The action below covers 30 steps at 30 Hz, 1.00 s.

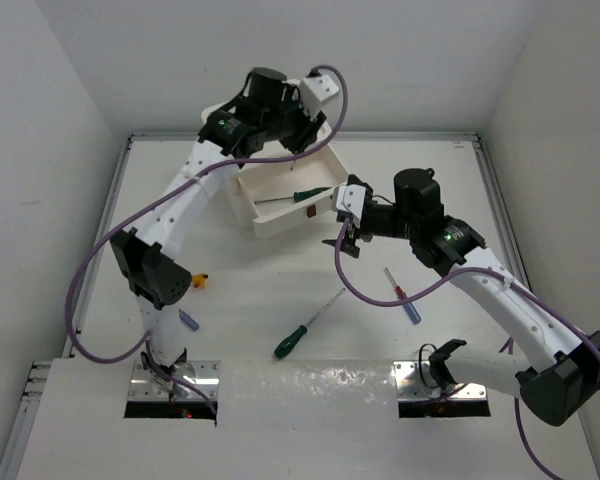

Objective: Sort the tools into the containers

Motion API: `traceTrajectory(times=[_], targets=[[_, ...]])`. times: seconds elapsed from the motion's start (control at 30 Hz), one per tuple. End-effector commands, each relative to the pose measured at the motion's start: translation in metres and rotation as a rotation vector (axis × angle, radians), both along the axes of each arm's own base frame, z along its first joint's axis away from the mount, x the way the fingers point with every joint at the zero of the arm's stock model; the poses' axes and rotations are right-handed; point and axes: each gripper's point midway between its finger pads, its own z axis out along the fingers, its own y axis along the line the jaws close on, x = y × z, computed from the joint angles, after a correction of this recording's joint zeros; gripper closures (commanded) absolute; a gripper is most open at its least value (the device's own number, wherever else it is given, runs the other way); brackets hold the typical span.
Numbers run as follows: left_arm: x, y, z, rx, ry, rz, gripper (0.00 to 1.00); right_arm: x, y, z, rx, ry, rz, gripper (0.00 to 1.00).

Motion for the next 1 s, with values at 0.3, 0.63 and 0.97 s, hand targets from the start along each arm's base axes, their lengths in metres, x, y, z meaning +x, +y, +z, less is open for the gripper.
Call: traceTrajectory(times=[0.3, 0.63, 0.97], targets=[[0.011, -0.001, -0.095, 0.217, 0.079, 0.003, 0.32, -0.055, 0.003, -0.047, -0.125, 0.106, 0.093, 0.11], [-0.002, -0.002, 0.047, -0.079, -0.068, 0.065, 0.07, -0.092, 0.041, -0.080, -0.365, 0.107, 0.303, 0.09], [0.022, 0.140, 0.060, -0.146, -0.048, 0.511, 0.05, -0.135, 0.064, -0.181, -0.714, 0.217, 0.641, 0.11]])
